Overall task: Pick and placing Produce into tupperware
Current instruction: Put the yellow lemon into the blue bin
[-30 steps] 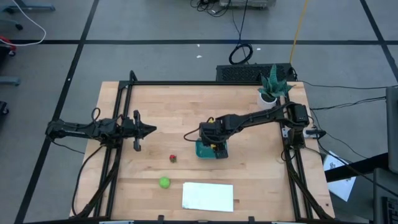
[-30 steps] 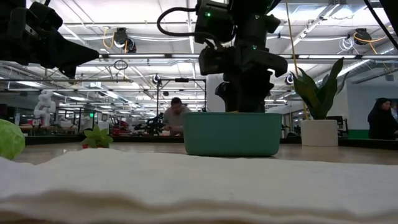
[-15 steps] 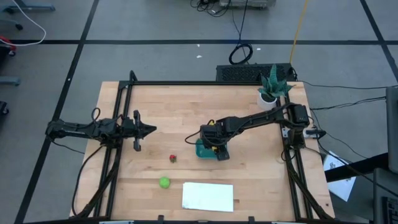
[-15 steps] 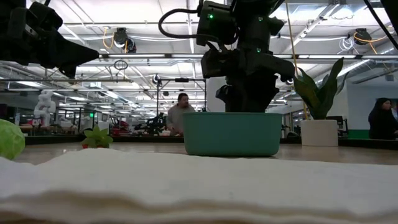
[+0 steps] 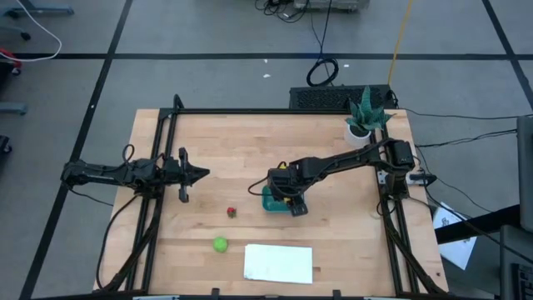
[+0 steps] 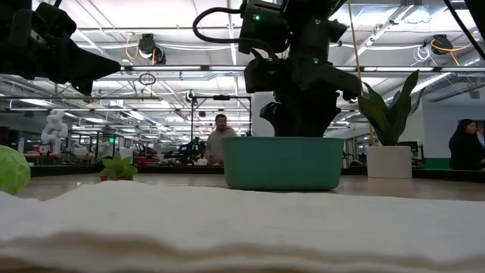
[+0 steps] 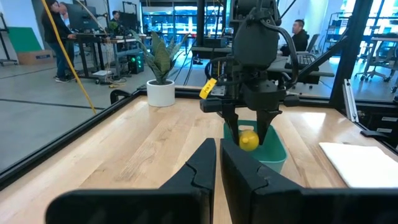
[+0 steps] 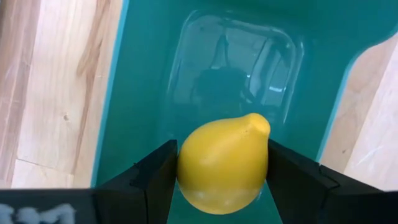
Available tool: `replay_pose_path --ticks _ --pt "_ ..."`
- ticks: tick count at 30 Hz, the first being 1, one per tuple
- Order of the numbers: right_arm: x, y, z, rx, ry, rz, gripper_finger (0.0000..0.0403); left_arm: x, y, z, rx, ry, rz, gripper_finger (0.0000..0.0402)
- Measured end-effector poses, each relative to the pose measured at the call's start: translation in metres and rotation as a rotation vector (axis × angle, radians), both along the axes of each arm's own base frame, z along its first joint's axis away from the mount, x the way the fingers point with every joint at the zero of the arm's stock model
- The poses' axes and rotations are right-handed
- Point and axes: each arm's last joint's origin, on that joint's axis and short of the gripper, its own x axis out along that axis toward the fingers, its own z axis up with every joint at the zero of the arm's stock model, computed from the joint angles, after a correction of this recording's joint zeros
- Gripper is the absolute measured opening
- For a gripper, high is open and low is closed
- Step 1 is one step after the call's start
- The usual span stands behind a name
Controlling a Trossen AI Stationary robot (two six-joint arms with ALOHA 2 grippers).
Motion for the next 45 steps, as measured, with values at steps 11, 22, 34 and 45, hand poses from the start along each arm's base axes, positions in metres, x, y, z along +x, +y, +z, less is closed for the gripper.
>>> replay_pose_path --ticks 11,22,34,45 --pt "0.0 -0.001 0.0 0.005 0.0 -0.028 0.021 0.0 0.0 0.0 0.0 0.0 0.0 0.0026" --pt "-0.003 -0.002 -0.008 -0.04 0.011 -0.05 0.021 0.0 0.0 0.0 -0.001 0.0 0.0 0.0026" --pt "-0.006 -0.002 -0.013 -0.037 0.018 -0.055 0.021 0.0 0.0 0.0 -0.004 0.0 0.0 0.0026" --pt "-0.007 -0.002 -0.016 -0.038 0.015 -0.047 0.021 0.0 0.0 0.0 -0.004 0.0 0.0 0.0026"
